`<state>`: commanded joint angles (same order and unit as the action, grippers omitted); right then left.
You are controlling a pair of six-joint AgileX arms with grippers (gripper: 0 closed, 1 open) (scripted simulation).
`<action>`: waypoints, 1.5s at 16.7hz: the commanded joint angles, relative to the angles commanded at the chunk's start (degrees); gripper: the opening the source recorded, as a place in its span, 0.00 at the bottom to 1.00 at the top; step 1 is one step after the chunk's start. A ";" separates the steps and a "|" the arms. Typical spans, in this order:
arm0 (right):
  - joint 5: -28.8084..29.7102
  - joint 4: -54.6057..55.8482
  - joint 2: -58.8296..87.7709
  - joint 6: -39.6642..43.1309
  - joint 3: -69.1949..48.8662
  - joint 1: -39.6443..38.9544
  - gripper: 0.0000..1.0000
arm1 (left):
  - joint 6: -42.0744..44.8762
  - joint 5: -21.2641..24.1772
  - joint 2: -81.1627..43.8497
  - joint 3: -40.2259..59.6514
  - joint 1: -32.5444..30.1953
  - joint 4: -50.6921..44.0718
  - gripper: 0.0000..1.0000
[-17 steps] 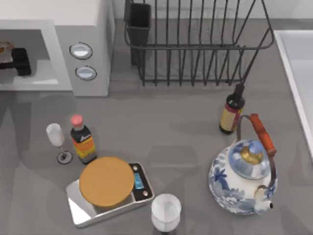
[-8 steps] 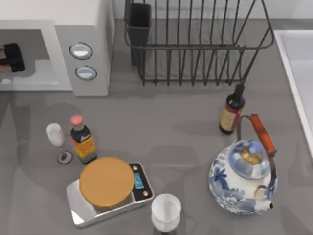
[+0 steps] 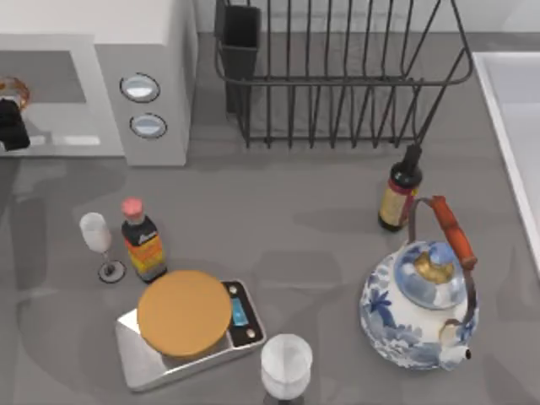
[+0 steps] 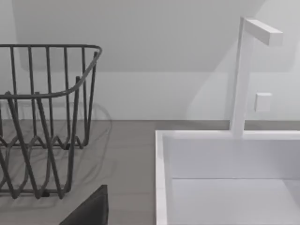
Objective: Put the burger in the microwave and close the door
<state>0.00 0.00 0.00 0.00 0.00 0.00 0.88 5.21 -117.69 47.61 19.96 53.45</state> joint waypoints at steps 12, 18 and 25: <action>0.00 0.00 0.00 0.00 0.00 0.00 1.00 | 3.59 5.13 11.18 -22.58 -0.20 8.72 1.00; 0.00 0.00 0.00 0.00 0.00 0.00 1.00 | 4.75 5.68 10.38 -28.39 -0.34 7.11 1.00; 0.00 0.00 0.00 0.00 0.00 0.00 1.00 | 3.57 5.44 13.54 -26.45 -2.35 5.41 1.00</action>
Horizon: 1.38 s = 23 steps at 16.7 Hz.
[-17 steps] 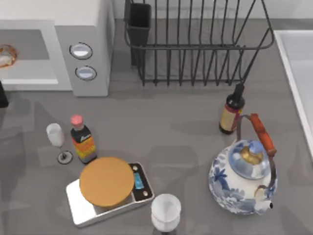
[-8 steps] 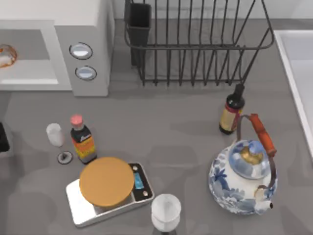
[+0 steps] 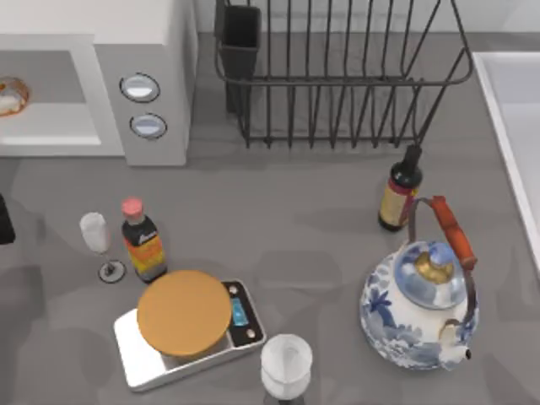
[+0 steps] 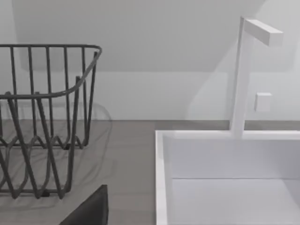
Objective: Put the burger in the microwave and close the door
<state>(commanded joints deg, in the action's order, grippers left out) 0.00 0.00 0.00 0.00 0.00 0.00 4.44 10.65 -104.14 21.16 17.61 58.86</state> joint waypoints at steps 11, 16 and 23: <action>0.00 0.00 0.00 0.00 0.00 0.00 1.00 | -0.64 -1.43 19.38 4.87 -6.51 -13.16 1.00; 0.00 0.00 0.00 0.00 0.00 0.00 1.00 | 0.50 -1.86 23.57 4.87 -6.72 -19.09 1.00; 0.00 0.00 0.00 0.00 0.00 0.00 1.00 | 1.18 -0.90 26.18 5.97 -1.52 -32.53 1.00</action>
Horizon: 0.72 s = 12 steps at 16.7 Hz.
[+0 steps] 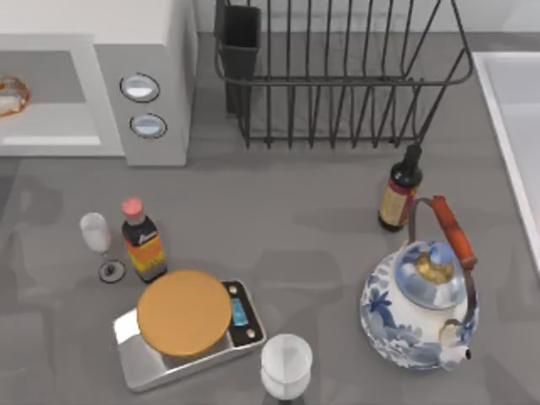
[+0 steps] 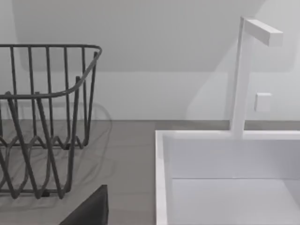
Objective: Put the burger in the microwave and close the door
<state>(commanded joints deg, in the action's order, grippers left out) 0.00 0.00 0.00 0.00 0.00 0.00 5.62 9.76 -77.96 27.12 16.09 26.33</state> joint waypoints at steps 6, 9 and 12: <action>0.00 0.00 0.00 0.00 0.00 0.00 1.00 | -0.24 0.76 0.48 0.50 3.00 -3.80 1.00; 0.00 0.00 0.00 0.00 0.00 0.00 1.00 | -0.24 0.66 0.34 0.30 2.78 -3.71 1.00; 0.00 0.00 0.00 0.00 0.00 0.00 1.00 | -0.51 -0.45 4.07 -1.30 2.34 -5.07 1.00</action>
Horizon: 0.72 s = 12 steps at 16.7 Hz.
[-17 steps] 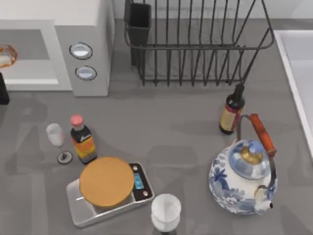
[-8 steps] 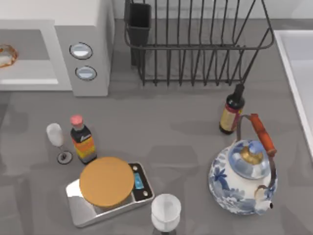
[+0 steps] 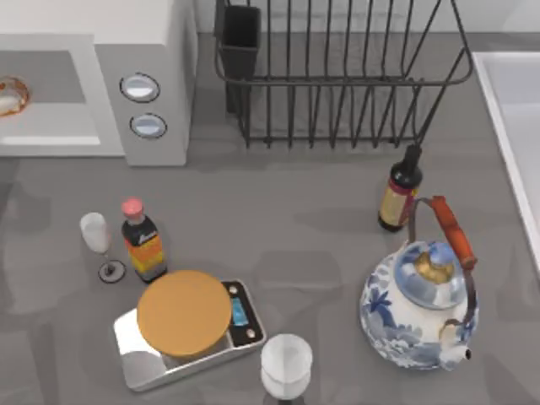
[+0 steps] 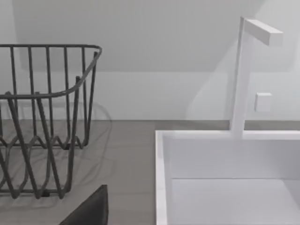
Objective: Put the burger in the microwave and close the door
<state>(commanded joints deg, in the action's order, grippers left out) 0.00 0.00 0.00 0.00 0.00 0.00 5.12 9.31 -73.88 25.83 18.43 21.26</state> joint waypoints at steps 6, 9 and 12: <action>0.00 0.00 0.00 0.00 0.00 0.00 1.00 | -1.42 -2.43 23.44 -8.07 -6.03 -6.72 1.00; 0.00 0.00 0.00 0.00 0.00 0.00 1.00 | -2.30 -3.86 39.73 -12.93 -10.04 -10.68 1.00; 0.00 0.00 0.00 0.00 0.00 0.00 1.00 | -3.33 -5.70 54.54 -17.69 -13.46 -14.56 1.00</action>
<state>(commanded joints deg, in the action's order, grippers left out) 0.00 0.00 0.00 0.00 0.00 0.00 1.79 3.61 -19.34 8.14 4.97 6.70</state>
